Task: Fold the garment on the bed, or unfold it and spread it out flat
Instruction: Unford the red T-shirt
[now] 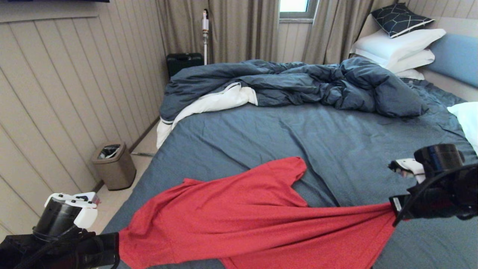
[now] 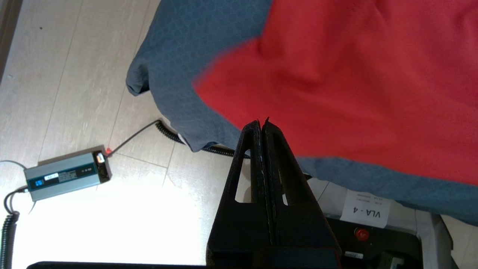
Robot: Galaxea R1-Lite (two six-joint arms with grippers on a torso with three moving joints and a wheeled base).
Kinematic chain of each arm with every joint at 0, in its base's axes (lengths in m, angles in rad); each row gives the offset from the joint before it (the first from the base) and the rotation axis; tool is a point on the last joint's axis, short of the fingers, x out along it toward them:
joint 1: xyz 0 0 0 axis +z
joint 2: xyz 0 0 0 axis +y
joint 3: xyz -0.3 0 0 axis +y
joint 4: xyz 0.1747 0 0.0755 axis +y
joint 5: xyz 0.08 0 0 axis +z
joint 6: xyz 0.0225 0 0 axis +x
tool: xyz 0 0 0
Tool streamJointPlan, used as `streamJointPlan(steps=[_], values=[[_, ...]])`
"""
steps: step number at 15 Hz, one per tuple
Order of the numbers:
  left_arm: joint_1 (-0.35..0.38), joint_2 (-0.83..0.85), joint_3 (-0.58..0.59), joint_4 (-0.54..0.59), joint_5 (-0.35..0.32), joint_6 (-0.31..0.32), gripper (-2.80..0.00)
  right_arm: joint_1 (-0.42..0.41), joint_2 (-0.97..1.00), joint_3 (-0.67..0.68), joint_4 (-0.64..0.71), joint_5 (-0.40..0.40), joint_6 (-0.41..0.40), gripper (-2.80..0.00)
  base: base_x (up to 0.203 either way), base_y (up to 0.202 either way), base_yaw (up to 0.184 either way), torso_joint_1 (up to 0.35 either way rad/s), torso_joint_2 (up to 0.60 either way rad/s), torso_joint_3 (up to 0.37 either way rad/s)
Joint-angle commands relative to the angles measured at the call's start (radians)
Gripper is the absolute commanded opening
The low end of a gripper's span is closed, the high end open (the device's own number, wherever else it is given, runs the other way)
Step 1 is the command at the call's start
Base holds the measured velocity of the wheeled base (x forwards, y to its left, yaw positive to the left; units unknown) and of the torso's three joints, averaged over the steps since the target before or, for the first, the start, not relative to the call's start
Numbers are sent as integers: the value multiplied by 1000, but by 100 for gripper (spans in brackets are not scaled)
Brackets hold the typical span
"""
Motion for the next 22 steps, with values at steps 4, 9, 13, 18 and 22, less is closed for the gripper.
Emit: streamJointPlan(steps=[4,9,13,18,22], values=[[0,1,-3,-2,2,-3,-280,-3,287,-514,126,-98,39,-280,0,0,0,0,0,0],[0,1,2,-2,1,-3,-280,12,534,-751,124,-207,31,-280,0,0,0,0,0,0],[0,4,5,-2,2,-18,-280,9,587,-748,47,-210,31,-280,0,0,0,0,0,0],[0,4,3,-2,2,-29,-280,11,580,-747,57,-206,30,0,0,0,0,0,0,0],[0,4,3,-2,2,-29,-280,9,546,-741,57,-180,57,0,0,0,0,0,0,0]])
